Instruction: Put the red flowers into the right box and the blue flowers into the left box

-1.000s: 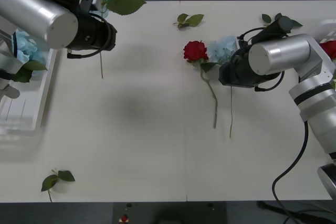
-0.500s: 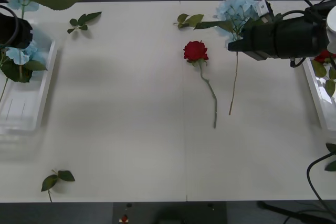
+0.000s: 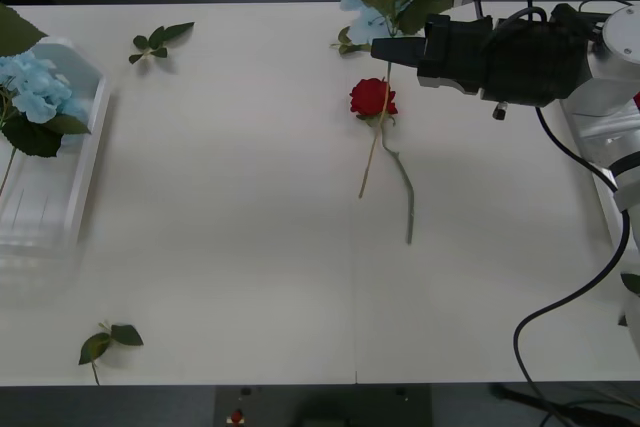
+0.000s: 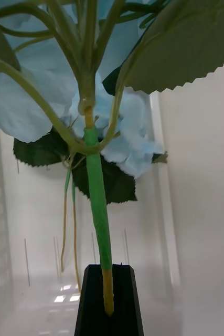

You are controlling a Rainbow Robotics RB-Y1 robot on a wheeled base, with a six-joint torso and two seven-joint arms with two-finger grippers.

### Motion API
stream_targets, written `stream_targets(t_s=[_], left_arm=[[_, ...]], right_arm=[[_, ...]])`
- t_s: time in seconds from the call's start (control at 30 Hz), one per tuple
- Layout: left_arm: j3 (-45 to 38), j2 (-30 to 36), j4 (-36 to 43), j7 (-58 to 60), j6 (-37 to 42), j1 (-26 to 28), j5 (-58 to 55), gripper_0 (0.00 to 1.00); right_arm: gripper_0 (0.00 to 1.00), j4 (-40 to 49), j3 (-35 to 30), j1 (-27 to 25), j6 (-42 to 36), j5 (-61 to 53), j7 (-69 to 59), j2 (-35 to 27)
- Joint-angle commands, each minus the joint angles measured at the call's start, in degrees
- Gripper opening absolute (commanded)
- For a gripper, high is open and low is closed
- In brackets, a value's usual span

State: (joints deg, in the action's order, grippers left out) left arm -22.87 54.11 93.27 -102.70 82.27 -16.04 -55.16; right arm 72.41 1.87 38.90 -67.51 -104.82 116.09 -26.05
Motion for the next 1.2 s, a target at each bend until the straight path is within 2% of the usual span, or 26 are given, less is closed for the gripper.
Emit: stream_targets(t_s=[0.03, 0.17, 0.33, 0.6, 0.93, 0.97, 1.0, 1.07, 1.2], left_arm=[[-0.7, 1.3, 1.2, -1.8, -1.1, 2.2, 3.1, 0.00], [1.2, 1.3, 0.2, -1.5, -3.9, 3.2, 7.5, 0.00], [6.3, 1.3, -4.2, -0.8, -10.3, 1.8, 8.3, 0.00], [14.1, 1.3, -12.1, -0.9, -22.1, -0.6, 10.0, 0.00], [16.8, 1.3, -17.1, -0.8, -23.8, -2.7, 12.2, 0.02], [16.8, 1.3, -17.1, -0.8, -23.8, -2.8, 12.2, 0.31], [16.8, 1.3, -17.1, -0.9, -23.9, -2.9, 12.0, 0.65], [16.8, 1.3, -17.1, -0.9, -23.8, -3.5, 12.1, 1.00], [16.7, 1.3, -17.0, -1.5, -23.8, -4.1, 11.9, 1.00]], right_arm=[[0.00, 0.8, 3.0, 2.7, 0.3, -4.2, 6.3, 2.5], [0.00, 0.8, 4.2, 2.7, 1.1, -6.2, 11.4, 6.5], [0.00, 0.8, 4.4, 2.7, 3.8, -6.1, 15.2, 12.0], [0.00, 0.8, 8.4, 3.2, 11.7, -5.9, 17.2, 19.7], [0.00, 0.8, 16.8, 5.3, 20.1, -5.9, 17.2, 22.5], [0.00, 0.8, 17.3, 5.4, 20.0, -5.9, 17.2, 22.5], [0.00, 0.8, 17.5, 5.4, 20.0, -6.0, 17.2, 22.5], [0.00, 0.8, 17.5, 5.4, 19.1, -5.9, 17.4, 22.6], [0.00, 0.8, 17.2, 5.4, 17.0, -6.8, 17.4, 22.4]])
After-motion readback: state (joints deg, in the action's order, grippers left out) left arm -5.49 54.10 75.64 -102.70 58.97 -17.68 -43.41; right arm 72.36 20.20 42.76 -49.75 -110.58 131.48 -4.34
